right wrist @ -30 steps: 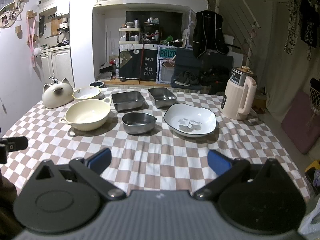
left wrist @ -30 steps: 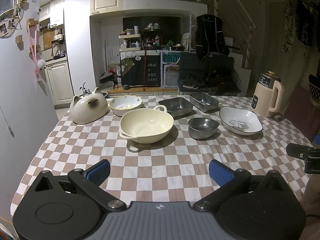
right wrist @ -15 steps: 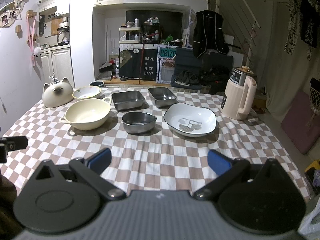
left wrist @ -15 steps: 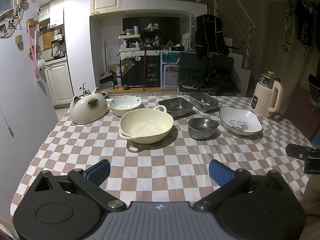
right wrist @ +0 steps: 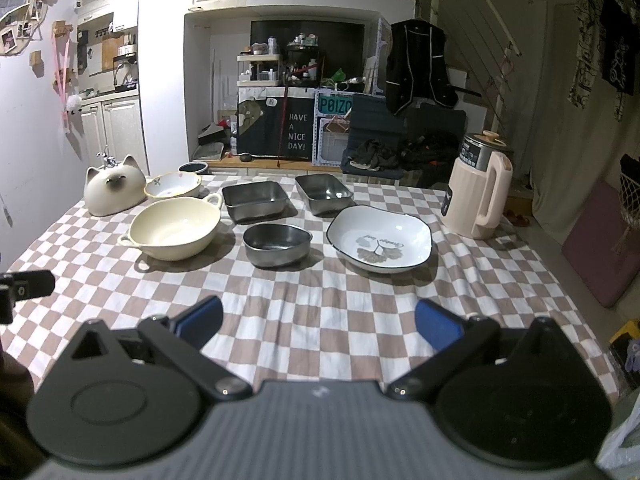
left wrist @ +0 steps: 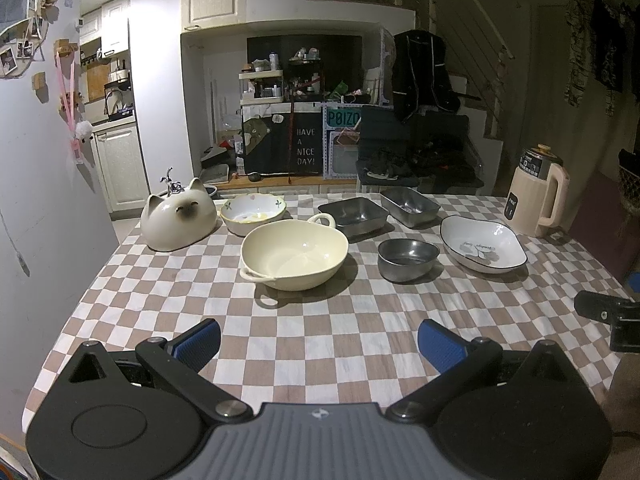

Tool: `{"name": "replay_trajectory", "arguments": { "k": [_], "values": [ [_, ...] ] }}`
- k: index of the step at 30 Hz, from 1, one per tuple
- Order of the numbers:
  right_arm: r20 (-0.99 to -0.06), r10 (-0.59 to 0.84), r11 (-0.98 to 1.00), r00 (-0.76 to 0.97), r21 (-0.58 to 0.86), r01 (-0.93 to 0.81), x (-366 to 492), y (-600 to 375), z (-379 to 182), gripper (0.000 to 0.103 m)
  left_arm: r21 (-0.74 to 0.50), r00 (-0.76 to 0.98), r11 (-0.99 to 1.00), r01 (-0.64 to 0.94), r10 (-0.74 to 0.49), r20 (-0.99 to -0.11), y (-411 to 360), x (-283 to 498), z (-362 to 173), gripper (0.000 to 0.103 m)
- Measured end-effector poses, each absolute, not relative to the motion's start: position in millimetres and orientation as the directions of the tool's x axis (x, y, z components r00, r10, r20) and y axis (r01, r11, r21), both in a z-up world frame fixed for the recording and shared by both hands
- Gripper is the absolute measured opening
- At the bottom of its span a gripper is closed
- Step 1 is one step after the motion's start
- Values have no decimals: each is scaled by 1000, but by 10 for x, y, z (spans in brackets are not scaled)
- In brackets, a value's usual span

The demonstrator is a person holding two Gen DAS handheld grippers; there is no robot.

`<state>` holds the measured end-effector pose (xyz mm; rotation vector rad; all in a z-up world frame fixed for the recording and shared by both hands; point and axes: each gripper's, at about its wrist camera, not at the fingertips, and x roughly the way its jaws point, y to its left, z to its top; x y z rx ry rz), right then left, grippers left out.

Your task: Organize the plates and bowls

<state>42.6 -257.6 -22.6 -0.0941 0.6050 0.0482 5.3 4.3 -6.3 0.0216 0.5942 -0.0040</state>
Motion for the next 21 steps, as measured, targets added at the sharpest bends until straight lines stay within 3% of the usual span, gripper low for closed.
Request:
{"name": "replay_trajectory", "arguments": {
  "k": [9,17,21],
  "values": [
    [-556,3,1000,831,-20,-17,442,-2662,-175,103,23,851,999,30,-13,-525,-84,164,120,103],
    [-542,-28,998,840,25,49,540,-2771,-97,103,134,896,985,105,-36,-442,-231,373,326,103],
    [-517,-71,996,853,12,91,654,-2843,-28,103,127,901,981,149,-81,-427,-292,566,381,103]
  ]
}}
